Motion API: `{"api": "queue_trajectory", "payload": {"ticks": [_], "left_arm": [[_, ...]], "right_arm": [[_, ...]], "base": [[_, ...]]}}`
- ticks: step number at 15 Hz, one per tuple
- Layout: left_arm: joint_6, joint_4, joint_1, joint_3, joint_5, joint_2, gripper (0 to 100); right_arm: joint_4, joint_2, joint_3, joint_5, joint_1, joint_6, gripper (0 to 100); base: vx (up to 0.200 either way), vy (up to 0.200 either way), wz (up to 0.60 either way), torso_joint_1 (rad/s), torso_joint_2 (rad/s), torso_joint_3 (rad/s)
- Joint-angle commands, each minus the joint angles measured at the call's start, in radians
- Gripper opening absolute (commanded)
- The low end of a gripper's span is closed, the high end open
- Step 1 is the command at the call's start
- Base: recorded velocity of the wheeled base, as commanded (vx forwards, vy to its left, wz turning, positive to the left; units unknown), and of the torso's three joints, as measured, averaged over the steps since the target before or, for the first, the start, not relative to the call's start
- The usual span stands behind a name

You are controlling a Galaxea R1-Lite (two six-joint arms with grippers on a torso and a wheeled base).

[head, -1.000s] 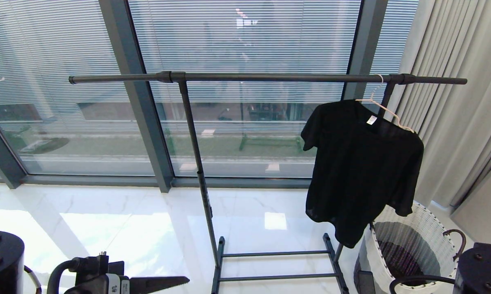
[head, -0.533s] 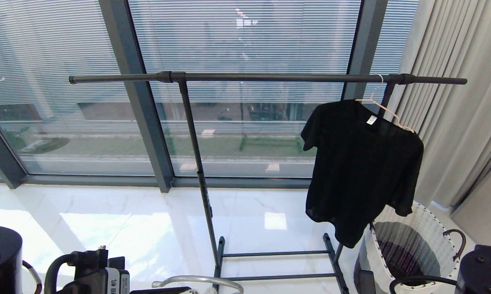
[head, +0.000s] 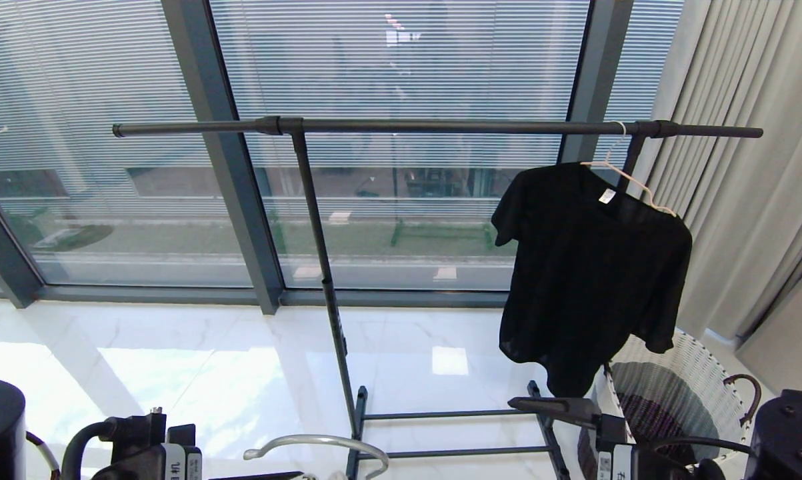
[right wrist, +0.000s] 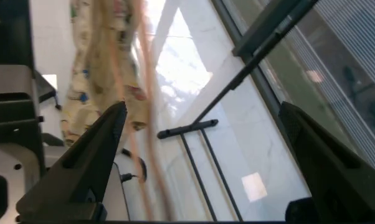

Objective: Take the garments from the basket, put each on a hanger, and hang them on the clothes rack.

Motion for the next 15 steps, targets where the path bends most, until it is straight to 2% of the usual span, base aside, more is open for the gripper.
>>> {"api": "queue_trajectory", "payload": {"ticks": [1, 6, 9, 10, 13, 15], "left_arm": [[0.001, 0.000, 0.009, 0.005, 0.004, -0.012, 0], [-0.015, -0.014, 0.316, 0.002, 0.016, -0.023, 0], [-0.024, -0.054, 0.336, -0.050, 0.016, -0.012, 0], [-0.039, -0.055, 0.336, -0.088, 0.016, -0.012, 0], [-0.150, -0.055, 0.343, -0.183, 0.022, -0.017, 0], [-0.150, -0.055, 0.343, -0.223, 0.022, -0.012, 0]], "right_arm": [[-0.001, -0.013, 0.001, -0.002, -0.017, 0.000, 100], [-0.001, -0.053, -0.001, 0.000, -0.102, -0.003, 100], [0.001, -0.030, -0.011, 0.000, -0.105, 0.015, 100], [0.001, -0.007, -0.042, -0.005, -0.117, 0.070, 100], [-0.001, 0.074, -0.143, -0.069, -0.117, 0.248, 100], [-0.002, 0.145, -0.208, -0.094, -0.116, 0.356, 100]], "base": [[0.000, 0.000, 0.00, 0.000, 0.00, 0.000], [0.000, 0.000, 0.00, 0.000, 0.00, 0.000], [0.000, 0.000, 0.00, 0.000, 0.00, 0.000], [0.000, 0.000, 0.00, 0.000, 0.00, 0.000], [0.000, 0.000, 0.00, 0.000, 0.00, 0.000], [0.000, 0.000, 0.00, 0.000, 0.00, 0.000]]}}
